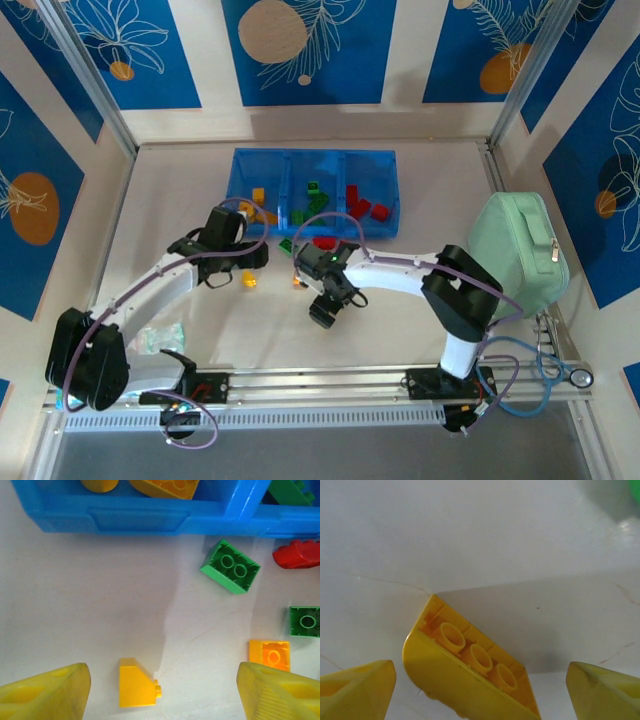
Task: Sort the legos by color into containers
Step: Pick up the lego from the bottom-center of the table.
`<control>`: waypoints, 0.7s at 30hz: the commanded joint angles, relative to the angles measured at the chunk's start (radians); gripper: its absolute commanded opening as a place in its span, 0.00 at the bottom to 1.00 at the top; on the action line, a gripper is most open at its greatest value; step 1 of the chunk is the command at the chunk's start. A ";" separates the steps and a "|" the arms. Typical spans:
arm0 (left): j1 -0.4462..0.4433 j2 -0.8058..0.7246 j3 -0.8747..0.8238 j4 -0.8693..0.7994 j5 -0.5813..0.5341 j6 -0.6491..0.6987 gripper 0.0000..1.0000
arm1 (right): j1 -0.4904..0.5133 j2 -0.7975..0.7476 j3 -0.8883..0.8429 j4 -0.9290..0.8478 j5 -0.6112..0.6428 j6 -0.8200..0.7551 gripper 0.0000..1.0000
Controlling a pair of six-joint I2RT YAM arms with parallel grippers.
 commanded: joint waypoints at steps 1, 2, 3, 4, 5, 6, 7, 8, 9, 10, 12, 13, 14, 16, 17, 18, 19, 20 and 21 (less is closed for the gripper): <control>0.021 -0.027 -0.025 0.013 -0.009 -0.018 0.77 | 0.014 0.032 0.042 -0.035 0.026 -0.012 0.86; 0.024 -0.030 -0.031 0.017 -0.007 -0.018 0.77 | 0.016 0.046 0.051 -0.040 0.035 -0.009 0.84; 0.026 -0.032 -0.034 0.017 -0.007 -0.018 0.77 | 0.019 0.057 0.056 -0.042 0.040 -0.007 0.82; 0.028 -0.033 -0.036 0.017 -0.006 -0.017 0.77 | 0.022 0.066 0.061 -0.046 0.041 -0.007 0.78; 0.030 -0.033 -0.037 0.015 -0.006 -0.016 0.77 | 0.026 0.074 0.064 -0.046 0.045 -0.007 0.74; 0.032 -0.033 -0.038 0.014 -0.006 -0.015 0.77 | 0.029 0.077 0.065 -0.046 0.047 -0.006 0.71; 0.033 -0.036 -0.040 0.014 -0.007 -0.014 0.77 | 0.032 0.079 0.066 -0.045 0.047 -0.007 0.68; 0.034 -0.038 -0.043 0.014 -0.009 -0.013 0.77 | 0.036 0.079 0.066 -0.045 0.047 -0.006 0.63; 0.035 -0.041 -0.046 0.014 -0.010 -0.014 0.77 | 0.037 0.078 0.066 -0.047 0.048 -0.006 0.59; 0.038 -0.044 -0.050 0.014 -0.013 -0.013 0.77 | 0.038 0.075 0.066 -0.047 0.051 -0.005 0.54; 0.042 -0.050 -0.059 0.016 -0.015 -0.013 0.77 | 0.038 0.069 0.071 -0.053 0.055 -0.007 0.46; 0.043 -0.052 -0.063 0.017 -0.015 -0.013 0.77 | 0.040 0.065 0.074 -0.056 0.056 -0.007 0.42; 0.045 -0.054 -0.067 0.019 -0.015 -0.015 0.76 | 0.041 0.061 0.078 -0.060 0.054 -0.007 0.37; 0.048 -0.058 -0.075 0.019 -0.015 -0.018 0.76 | 0.040 0.051 0.094 -0.067 0.050 -0.006 0.28; 0.048 -0.061 -0.080 0.018 -0.015 -0.022 0.76 | 0.039 0.045 0.108 -0.072 0.042 -0.006 0.23; 0.048 -0.066 -0.084 0.018 -0.017 -0.024 0.76 | 0.038 0.040 0.121 -0.074 0.034 -0.003 0.21; 0.048 -0.073 -0.092 0.020 -0.021 -0.027 0.76 | 0.033 0.033 0.136 -0.073 0.023 -0.004 0.20; 0.048 -0.088 -0.104 0.028 -0.024 -0.030 0.75 | 0.026 0.028 0.157 -0.071 0.011 -0.001 0.19; 0.048 -0.103 -0.118 0.038 -0.023 -0.037 0.74 | 0.020 0.027 0.180 -0.071 0.003 0.001 0.19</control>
